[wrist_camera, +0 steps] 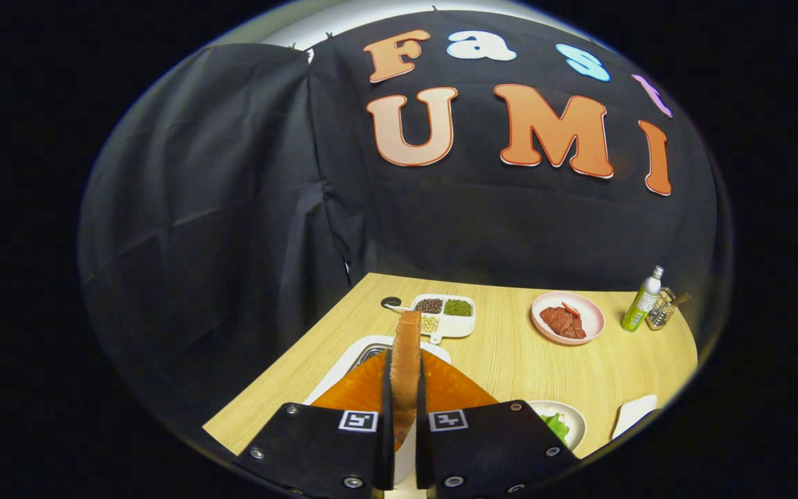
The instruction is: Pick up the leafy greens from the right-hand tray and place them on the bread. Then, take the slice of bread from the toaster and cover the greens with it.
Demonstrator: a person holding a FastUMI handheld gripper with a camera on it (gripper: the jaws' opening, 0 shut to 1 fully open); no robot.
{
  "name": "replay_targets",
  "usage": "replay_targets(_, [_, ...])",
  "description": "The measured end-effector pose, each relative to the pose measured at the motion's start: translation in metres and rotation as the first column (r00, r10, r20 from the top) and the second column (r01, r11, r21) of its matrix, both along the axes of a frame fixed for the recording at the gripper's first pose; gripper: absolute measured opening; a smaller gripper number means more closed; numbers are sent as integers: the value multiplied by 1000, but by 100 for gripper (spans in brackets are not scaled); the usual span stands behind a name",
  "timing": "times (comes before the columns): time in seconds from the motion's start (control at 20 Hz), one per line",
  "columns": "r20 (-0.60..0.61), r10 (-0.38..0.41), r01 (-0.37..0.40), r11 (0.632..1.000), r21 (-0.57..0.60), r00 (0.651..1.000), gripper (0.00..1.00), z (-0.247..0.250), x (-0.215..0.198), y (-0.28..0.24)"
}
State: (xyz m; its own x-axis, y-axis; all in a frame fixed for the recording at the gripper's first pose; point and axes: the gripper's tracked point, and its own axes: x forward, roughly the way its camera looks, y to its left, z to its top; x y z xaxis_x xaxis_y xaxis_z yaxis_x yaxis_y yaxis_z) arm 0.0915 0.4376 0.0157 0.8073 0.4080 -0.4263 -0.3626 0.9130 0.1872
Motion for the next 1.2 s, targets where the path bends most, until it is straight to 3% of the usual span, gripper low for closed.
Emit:
replay_targets(0.45, [70,-19,18,1000,2,997,12,23,-6,-53])
replay_targets(1.2, [-2,-22,22,1000,4,1000,12,-71,-29,-144])
